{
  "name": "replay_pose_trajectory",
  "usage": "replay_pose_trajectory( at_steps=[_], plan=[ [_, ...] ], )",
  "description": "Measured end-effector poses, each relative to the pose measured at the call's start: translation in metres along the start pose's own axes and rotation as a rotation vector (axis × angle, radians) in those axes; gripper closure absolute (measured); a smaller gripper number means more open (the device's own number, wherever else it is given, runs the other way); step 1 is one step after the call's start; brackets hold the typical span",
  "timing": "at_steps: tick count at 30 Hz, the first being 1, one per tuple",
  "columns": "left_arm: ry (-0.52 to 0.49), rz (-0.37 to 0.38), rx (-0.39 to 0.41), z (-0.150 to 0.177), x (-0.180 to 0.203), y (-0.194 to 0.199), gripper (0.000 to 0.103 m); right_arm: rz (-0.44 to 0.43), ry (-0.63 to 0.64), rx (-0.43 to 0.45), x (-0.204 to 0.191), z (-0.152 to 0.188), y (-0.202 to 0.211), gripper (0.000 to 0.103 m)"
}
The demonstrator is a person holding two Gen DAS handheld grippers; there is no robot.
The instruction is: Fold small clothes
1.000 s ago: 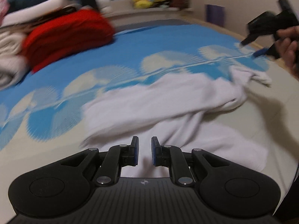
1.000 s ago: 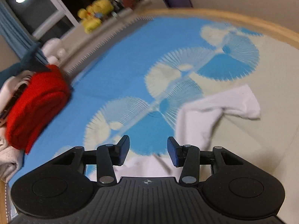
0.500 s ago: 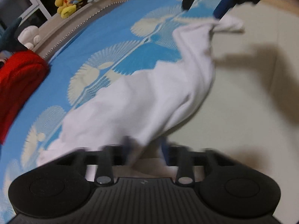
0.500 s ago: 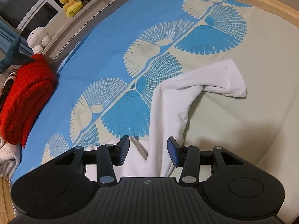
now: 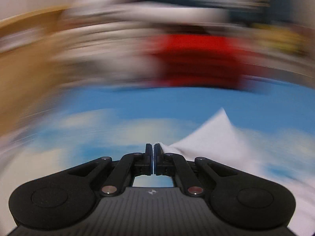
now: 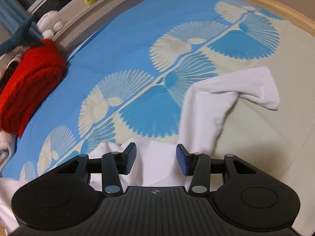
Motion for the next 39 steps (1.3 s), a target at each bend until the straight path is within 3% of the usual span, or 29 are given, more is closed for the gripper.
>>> replay_pose_trajectory(
  at_steps=[1,2,4,7,8,10,11,13,15,17,19,23,24,26,27,28,29,32,34,36,37,38,39],
  plan=[
    [0.096,-0.172,-0.030,0.002,-0.043,-0.024,0.100,0.003,0.024,0.001,-0.007,0.003,-0.002,0.055],
    [0.193,-0.278,-0.069,0.012,-0.084,-0.043,0.100,0.005,0.047,0.002,-0.014,0.006,-0.004,0.055],
    [0.275,-0.242,-0.114,0.035,-0.115,-0.058,0.093,0.003,0.082,-0.001,-0.026,0.012,-0.009,0.055],
    [0.311,-0.030,-0.258,0.052,-0.096,-0.078,0.086,0.017,0.142,-0.011,-0.041,0.019,-0.021,0.056],
    [0.290,0.047,-0.259,0.049,-0.080,-0.080,0.084,0.024,0.156,-0.017,-0.045,0.021,-0.026,0.055],
    [0.186,0.254,-0.225,0.042,-0.030,-0.071,0.061,0.024,0.166,-0.029,-0.052,0.023,-0.034,0.056],
    [0.129,0.352,-0.214,0.043,-0.006,-0.065,0.056,0.021,0.169,-0.033,-0.054,0.025,-0.038,0.056],
    [0.012,0.530,-0.209,0.055,0.045,-0.058,0.052,0.014,0.177,-0.034,-0.062,0.026,-0.043,0.056],
    [-0.083,0.636,-0.211,0.070,0.089,-0.055,0.052,-0.006,0.199,-0.037,-0.073,0.027,-0.051,0.055],
    [-0.148,0.688,-0.210,0.083,0.123,-0.055,0.049,-0.028,0.247,-0.051,-0.085,0.030,-0.062,0.053],
    [-0.164,0.692,-0.218,0.100,0.134,-0.057,0.030,-0.029,0.317,-0.073,-0.097,0.034,-0.076,0.053],
    [-0.195,0.690,-0.265,0.116,0.158,-0.076,0.027,0.009,0.432,-0.120,-0.112,0.046,-0.107,0.053],
    [-0.206,0.679,-0.258,0.122,0.161,-0.077,0.031,0.022,0.450,-0.135,-0.113,0.048,-0.114,0.053],
    [-0.252,0.666,-0.248,0.124,0.164,-0.083,0.066,0.056,0.492,-0.157,-0.116,0.051,-0.128,0.053],
    [-0.286,0.674,-0.267,0.127,0.164,-0.085,0.093,0.066,0.514,-0.162,-0.117,0.053,-0.134,0.058],
    [-0.307,0.681,-0.275,0.129,0.161,-0.086,0.101,0.069,0.541,-0.162,-0.119,0.054,-0.138,0.067],
    [-0.320,0.680,-0.266,0.128,0.158,-0.088,0.101,0.064,0.578,-0.159,-0.124,0.056,-0.143,0.097],
    [-0.238,0.619,-0.239,0.107,0.132,-0.101,0.102,0.061,0.639,-0.073,-0.140,0.052,-0.142,0.099],
    [-0.091,0.513,-0.197,0.088,0.102,-0.112,0.102,-0.049,0.591,0.055,-0.153,0.036,-0.127,0.099],
    [-0.009,0.457,-0.166,0.080,0.085,-0.118,0.100,-0.160,0.571,0.191,-0.165,0.026,-0.113,0.094],
    [-0.030,0.443,-0.170,0.080,0.084,-0.118,0.092,-0.134,0.591,0.266,-0.171,0.024,-0.109,0.091],
    [-0.059,0.442,-0.180,0.080,0.085,-0.117,0.087,-0.063,0.611,0.311,-0.175,0.023,-0.108,0.070],
    [-0.069,0.446,-0.170,0.079,0.085,-0.113,0.078,-0.021,0.613,0.303,-0.174,0.020,-0.110,0.044]
  ],
)
Point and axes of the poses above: each gripper's, at about its wrist camera, not at the fingertips, and y roughly against the way its jaws point, x to its right, z to its underside, the point moved 2 cm from there along -y, roughly the way its jaws point, and after that the axes turned 1 degree about -z, right-handed, at the moved point
